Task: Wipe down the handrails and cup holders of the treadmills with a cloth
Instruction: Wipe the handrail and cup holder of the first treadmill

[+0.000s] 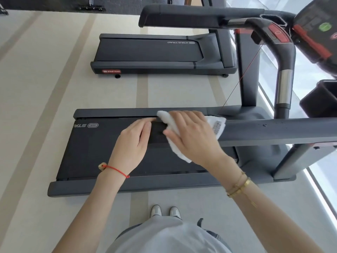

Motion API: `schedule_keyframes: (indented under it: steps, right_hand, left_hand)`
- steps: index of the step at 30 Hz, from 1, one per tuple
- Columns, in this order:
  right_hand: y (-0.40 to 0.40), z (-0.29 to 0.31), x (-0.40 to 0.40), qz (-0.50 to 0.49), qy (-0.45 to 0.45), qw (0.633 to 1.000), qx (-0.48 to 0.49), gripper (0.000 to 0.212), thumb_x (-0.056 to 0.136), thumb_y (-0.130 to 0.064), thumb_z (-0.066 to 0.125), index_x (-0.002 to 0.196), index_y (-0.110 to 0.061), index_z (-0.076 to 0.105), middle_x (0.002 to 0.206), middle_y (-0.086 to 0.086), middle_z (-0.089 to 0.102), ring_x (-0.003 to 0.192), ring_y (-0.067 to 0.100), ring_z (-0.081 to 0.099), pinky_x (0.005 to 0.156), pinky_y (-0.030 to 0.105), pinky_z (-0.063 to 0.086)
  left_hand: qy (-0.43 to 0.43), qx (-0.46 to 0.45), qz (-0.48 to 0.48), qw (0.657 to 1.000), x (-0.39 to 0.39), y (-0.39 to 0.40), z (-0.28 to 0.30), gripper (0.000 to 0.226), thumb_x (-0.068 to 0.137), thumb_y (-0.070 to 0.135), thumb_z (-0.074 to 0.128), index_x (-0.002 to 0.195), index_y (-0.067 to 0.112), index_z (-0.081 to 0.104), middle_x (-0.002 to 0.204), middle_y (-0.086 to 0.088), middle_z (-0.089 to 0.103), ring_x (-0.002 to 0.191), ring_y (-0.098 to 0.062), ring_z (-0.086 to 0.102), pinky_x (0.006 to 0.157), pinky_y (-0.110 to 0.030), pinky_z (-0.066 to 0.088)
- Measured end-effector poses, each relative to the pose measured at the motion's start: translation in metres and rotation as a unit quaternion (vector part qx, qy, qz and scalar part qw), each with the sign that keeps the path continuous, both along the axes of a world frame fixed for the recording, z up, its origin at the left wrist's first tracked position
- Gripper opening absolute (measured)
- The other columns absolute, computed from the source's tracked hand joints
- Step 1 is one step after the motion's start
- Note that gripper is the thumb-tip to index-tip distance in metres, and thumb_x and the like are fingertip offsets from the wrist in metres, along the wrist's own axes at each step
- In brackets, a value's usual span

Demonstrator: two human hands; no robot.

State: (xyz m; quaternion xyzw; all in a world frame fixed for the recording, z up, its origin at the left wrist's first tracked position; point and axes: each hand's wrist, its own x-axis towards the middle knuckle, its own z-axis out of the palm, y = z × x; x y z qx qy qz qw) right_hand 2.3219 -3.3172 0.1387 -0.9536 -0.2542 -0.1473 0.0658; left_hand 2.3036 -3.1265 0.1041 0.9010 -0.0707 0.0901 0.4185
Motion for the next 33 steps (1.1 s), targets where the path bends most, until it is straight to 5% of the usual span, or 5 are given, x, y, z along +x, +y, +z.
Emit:
schedule_keyframes:
  steps: [6,15,20,26,33]
  right_hand:
    - [-0.025,0.001,-0.005,0.037,0.046,0.998,0.018,0.046,0.104,-0.037,0.03,0.135,-0.009,0.049,0.132,0.0,0.057,0.119,0.022,0.051,0.107,0.034,0.033]
    - [0.035,-0.009,-0.003,0.022,-0.024,0.999,0.013,0.042,0.104,-0.036,0.033,0.119,-0.009,0.061,0.111,0.002,0.064,0.098,0.024,0.059,0.095,0.038,0.041]
    - [-0.015,-0.005,0.0,-0.012,-0.01,0.998,0.063,0.038,0.102,-0.041,0.038,0.112,-0.013,0.062,0.099,-0.001,0.064,0.094,0.024,0.057,0.088,0.033,0.041]
    - [0.045,-0.002,0.003,-0.046,-0.018,0.998,-0.037,0.045,0.103,-0.036,0.017,0.114,-0.023,0.059,0.089,-0.001,0.059,0.08,0.024,0.053,0.079,0.036,0.039]
    - [-0.012,-0.001,0.007,-0.064,0.0,0.997,0.047,0.036,0.1,-0.037,0.036,0.09,-0.011,0.059,0.078,0.003,0.061,0.076,0.029,0.055,0.075,0.039,0.04]
  left_hand:
    - [0.01,-0.007,-0.003,1.0,0.0,0.002,-0.003,0.036,0.106,0.028,0.033,0.129,0.022,0.06,0.127,0.016,0.061,0.119,0.002,0.054,0.099,-0.005,0.034]
    - [-0.035,-0.041,0.032,0.998,-0.01,0.002,-0.012,0.024,0.103,0.024,0.043,0.118,0.019,0.061,0.108,0.011,0.063,0.096,-0.001,0.06,0.081,-0.011,0.044]
    - [-0.04,-0.035,0.026,0.998,-0.012,0.005,-0.013,0.032,0.103,0.024,0.042,0.131,0.017,0.058,0.128,0.009,0.061,0.119,-0.002,0.055,0.103,-0.019,0.042]
    - [-0.034,-0.036,0.027,0.998,-0.012,0.006,-0.012,0.027,0.103,0.02,0.043,0.124,0.015,0.06,0.119,0.007,0.063,0.105,0.001,0.057,0.092,-0.012,0.043]
    - [-0.035,-0.026,0.022,0.999,-0.012,0.009,-0.011,0.032,0.104,0.017,0.04,0.13,0.015,0.059,0.126,0.007,0.062,0.115,-0.002,0.056,0.1,-0.009,0.037]
